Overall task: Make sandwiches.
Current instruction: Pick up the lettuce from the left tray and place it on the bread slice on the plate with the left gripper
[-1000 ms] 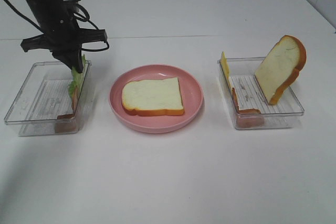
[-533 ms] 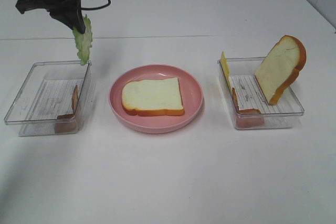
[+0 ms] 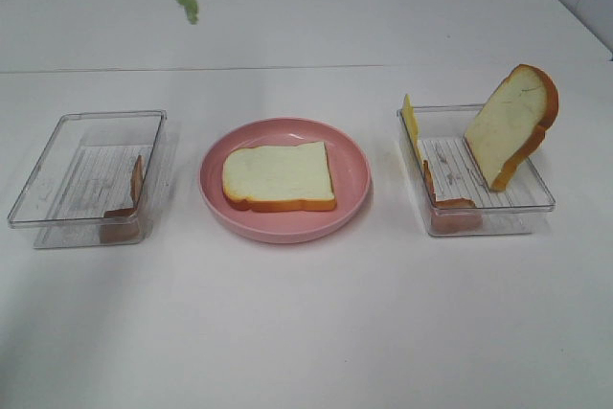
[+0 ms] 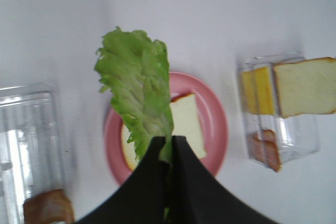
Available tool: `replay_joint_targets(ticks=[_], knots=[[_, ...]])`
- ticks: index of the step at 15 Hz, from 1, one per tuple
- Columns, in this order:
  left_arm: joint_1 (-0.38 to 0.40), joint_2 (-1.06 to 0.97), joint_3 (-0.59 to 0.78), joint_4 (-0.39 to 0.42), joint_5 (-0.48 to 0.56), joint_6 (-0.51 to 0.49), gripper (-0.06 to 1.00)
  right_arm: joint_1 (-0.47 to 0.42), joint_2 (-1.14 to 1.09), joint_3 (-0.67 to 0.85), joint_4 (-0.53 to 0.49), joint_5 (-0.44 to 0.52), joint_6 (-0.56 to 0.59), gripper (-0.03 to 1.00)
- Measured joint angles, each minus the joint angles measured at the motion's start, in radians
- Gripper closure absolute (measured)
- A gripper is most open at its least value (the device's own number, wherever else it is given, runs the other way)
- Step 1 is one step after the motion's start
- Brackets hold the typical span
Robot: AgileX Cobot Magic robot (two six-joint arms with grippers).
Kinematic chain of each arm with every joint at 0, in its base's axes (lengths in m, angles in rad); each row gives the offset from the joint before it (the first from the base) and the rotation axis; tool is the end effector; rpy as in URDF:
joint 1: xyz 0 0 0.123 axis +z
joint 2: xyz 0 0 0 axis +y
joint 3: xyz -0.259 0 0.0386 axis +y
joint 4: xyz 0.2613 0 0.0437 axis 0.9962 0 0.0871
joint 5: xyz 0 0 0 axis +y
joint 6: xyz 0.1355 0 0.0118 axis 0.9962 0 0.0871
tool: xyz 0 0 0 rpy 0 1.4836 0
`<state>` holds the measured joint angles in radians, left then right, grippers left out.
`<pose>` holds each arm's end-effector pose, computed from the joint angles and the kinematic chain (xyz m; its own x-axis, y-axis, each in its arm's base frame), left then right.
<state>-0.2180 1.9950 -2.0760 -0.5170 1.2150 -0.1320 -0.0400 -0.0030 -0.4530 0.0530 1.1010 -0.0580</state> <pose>0.4393 -0.1619 0.3065 -0.9176 -0.0887 -0.3874 0.1493 0.8263 -0.5430 0.0717 0.0036 0.2432 -0.5281 -0.0128 -0.8491 -0.0181 0.9998 -0.0039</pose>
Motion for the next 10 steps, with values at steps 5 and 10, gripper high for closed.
replay_joint_targets(ticks=[5,10], knots=[[0.0,0.122,0.025,-0.271,0.005,0.073,0.94,0.0,0.0,0.0,0.0,0.0,0.0,-0.01],[-0.071,0.246,0.025,-0.338,0.003,0.08,0.94,0.0,0.0,0.0,0.0,0.0,0.0,-0.01]])
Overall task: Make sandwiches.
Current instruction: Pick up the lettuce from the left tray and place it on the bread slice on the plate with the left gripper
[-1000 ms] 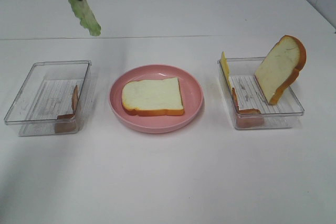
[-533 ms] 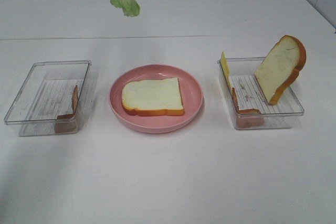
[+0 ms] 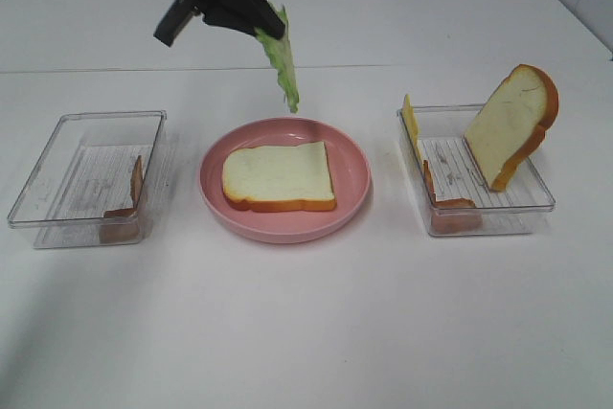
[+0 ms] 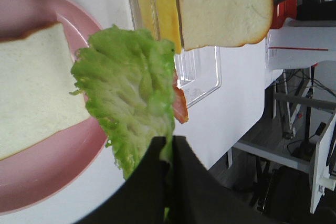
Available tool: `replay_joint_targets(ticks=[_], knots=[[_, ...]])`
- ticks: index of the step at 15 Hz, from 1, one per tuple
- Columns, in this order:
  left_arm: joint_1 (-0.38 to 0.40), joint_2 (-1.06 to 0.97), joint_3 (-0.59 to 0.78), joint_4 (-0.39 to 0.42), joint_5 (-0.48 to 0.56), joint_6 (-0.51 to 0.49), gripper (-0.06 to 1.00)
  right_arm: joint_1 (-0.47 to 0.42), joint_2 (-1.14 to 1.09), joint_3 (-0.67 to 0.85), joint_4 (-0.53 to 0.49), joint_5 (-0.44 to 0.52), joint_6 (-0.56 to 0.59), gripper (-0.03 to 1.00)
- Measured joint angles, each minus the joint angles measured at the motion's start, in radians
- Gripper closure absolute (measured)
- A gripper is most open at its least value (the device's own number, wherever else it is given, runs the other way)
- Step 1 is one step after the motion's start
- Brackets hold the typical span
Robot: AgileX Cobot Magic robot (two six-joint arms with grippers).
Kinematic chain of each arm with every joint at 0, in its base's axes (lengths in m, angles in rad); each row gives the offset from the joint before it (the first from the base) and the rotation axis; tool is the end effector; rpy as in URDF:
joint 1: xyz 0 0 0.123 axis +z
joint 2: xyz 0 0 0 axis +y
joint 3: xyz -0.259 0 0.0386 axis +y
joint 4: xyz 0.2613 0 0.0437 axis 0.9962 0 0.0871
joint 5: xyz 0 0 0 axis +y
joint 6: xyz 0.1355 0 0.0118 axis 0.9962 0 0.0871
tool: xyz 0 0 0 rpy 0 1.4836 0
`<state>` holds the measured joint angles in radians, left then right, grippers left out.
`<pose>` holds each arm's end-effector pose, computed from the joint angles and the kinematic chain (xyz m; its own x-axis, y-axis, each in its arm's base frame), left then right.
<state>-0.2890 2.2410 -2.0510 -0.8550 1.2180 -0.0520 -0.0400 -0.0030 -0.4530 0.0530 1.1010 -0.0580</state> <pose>0.4461 -0.2331 0.2074 -0.9959 -0.0111 -0.0901 0.0611 0.6514 -0.7563 0.0717 0.0036 0.2432 -0.5281 -0.0128 -0.8491 -0.0181 0.9998 -0.0039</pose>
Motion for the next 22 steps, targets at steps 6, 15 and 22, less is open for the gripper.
replay_joint_targets(ticks=[6,15,22], knots=[[-0.089,0.109,0.0,0.002,-0.068,-0.01,0.94,0.0,0.0,0.0,0.0,0.0,0.0,-0.01],[-0.089,0.173,0.0,0.023,-0.098,-0.011,0.94,0.0,0.0,0.0,0.0,0.0,0.0,-0.01],[-0.089,0.173,0.0,0.12,-0.087,-0.011,0.94,0.0,0.0,0.0,0.0,0.0,0.0,-0.01]])
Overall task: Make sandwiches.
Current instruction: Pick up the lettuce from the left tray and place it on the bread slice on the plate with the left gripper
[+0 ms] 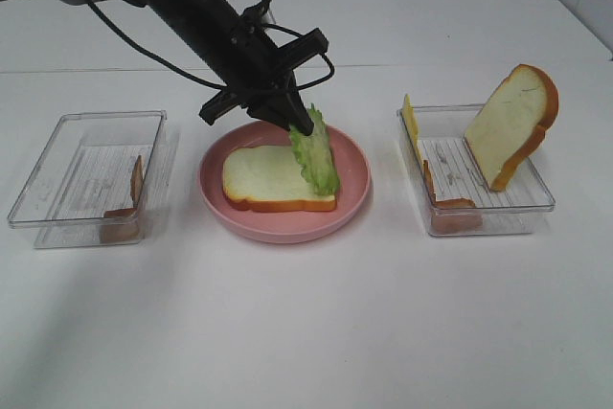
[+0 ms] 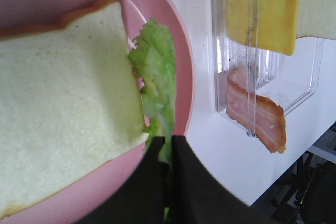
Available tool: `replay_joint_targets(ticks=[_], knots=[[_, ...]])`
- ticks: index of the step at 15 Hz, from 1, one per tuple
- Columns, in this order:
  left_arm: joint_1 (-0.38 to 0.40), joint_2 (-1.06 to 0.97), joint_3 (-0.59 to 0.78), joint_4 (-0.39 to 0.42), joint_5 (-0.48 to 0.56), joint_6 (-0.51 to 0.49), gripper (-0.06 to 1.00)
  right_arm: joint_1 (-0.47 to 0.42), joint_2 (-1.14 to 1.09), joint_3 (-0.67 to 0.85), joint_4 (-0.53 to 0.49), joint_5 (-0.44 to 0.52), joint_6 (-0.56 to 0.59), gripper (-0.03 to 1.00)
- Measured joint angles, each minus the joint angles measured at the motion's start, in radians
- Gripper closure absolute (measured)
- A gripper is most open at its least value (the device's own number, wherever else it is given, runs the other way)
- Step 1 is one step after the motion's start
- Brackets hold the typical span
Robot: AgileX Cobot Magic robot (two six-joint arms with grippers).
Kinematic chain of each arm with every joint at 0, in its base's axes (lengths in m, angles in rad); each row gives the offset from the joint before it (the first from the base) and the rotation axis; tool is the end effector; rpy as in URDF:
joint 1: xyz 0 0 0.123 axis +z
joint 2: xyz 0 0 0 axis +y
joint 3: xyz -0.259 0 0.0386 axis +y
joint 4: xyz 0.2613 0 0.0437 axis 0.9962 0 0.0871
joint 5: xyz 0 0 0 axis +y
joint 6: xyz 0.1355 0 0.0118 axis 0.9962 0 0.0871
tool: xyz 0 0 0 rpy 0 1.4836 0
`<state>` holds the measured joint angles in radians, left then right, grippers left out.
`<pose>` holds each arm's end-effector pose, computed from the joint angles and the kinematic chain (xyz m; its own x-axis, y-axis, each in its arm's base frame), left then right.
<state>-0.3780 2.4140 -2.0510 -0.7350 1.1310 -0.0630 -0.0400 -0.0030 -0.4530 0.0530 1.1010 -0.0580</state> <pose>0.4432 -0.2648 0.1109 -0.9991 0.0399 -0.0168 0.0413 0.7609 -0.6476 0.0717 0.0036 0.2432 -0.5281 -0.0128 -0.8491 -0.0181 0.9998 -0.0039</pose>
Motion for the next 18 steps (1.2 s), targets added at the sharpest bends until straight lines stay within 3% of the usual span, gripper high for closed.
replay_joint_targets(ticks=[8,10,15,18], knots=[[0.0,0.0,0.0,0.095,0.021,0.0,0.91,0.0,0.0,0.0,0.0,0.0,0.0,-0.01],[0.0,0.0,0.0,0.125,0.024,0.0,0.78,0.0,0.0,0.0,0.0,0.0,0.0,-0.01],[0.0,0.0,0.0,0.132,0.028,0.0,0.22,0.0,0.0,0.0,0.0,0.0,0.0,-0.01],[0.0,-0.001,-0.006,0.146,0.065,-0.016,0.12,0.0,0.0,0.0,0.0,0.0,0.0,-0.01]])
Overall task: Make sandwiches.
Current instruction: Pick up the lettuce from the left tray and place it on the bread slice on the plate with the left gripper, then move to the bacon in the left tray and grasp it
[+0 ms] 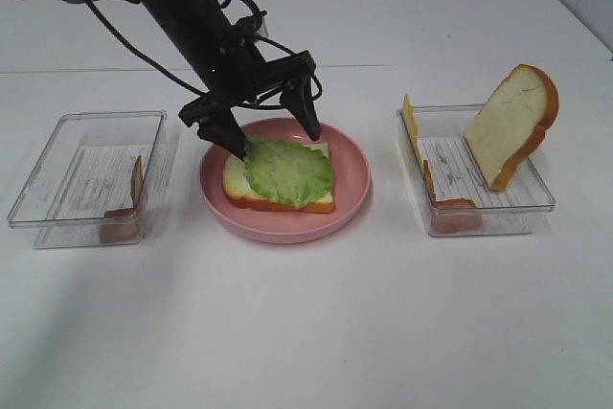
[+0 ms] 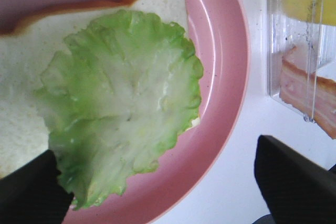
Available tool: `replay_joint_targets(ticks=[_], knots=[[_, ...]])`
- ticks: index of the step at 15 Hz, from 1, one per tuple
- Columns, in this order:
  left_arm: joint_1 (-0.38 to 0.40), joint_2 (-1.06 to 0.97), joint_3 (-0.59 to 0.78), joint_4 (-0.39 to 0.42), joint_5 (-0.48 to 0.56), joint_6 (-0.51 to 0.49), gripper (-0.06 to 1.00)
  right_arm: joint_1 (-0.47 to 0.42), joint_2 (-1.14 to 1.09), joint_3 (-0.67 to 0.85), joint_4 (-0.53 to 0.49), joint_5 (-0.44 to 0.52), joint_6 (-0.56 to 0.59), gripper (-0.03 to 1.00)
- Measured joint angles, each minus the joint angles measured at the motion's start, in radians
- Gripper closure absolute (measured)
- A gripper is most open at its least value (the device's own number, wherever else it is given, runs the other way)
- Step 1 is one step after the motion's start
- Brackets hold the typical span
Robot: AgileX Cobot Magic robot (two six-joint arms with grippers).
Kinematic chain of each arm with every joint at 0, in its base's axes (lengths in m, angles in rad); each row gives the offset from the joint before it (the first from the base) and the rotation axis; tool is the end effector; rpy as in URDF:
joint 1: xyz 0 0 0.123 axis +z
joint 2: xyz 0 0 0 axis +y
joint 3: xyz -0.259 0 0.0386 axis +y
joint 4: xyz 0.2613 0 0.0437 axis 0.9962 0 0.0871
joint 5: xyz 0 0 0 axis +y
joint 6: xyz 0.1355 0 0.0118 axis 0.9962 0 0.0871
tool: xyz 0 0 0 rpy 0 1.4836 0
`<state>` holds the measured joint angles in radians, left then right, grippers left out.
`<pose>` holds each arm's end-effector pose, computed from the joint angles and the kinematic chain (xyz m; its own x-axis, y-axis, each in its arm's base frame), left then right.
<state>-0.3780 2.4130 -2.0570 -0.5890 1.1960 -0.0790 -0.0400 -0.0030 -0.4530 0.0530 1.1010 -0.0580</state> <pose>0.4379 -0.2496 0.1018 -0.9943 0.1061 -0.0039 0.0916 0.8382 -0.5376 0.0717 0.0036 0.2432 -0.5281 -0.0128 -0.8491 -0.0181 0.9998 -0.0039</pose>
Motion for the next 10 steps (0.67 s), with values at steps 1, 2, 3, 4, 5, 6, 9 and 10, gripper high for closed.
replay_joint_targets(ticks=[1,2,3,4,5,6,9,10], knots=[[0.0,0.0,-0.015,0.023,0.013,-0.018,0.12,0.0,0.0,0.0,0.0,0.0,0.0,-0.01],[0.0,0.0,-0.052,0.054,0.014,-0.048,0.12,0.0,0.0,0.0,0.0,0.0,0.0,-0.01],[0.0,0.0,-0.078,0.074,0.015,-0.064,0.12,0.0,0.0,0.0,0.0,0.0,0.0,-0.01],[0.0,0.0,-0.132,0.127,0.016,-0.092,0.12,0.0,0.0,0.0,0.0,0.0,0.0,-0.01],[0.0,-0.005,-0.182,0.19,0.015,-0.11,0.12,0.0,0.0,0.0,0.0,0.0,0.0,-0.01],[0.0,-0.021,-0.215,0.227,0.015,-0.126,0.12,0.0,0.0,0.0,0.0,0.0,0.0,-0.01],[0.002,-0.068,-0.238,0.264,0.018,-0.164,0.12,0.0,0.0,0.0,0.0,0.0,0.0,-0.01],[0.002,-0.083,-0.236,0.282,0.018,-0.168,0.12,0.0,0.0,0.0,0.0,0.0,0.0,-0.01]])
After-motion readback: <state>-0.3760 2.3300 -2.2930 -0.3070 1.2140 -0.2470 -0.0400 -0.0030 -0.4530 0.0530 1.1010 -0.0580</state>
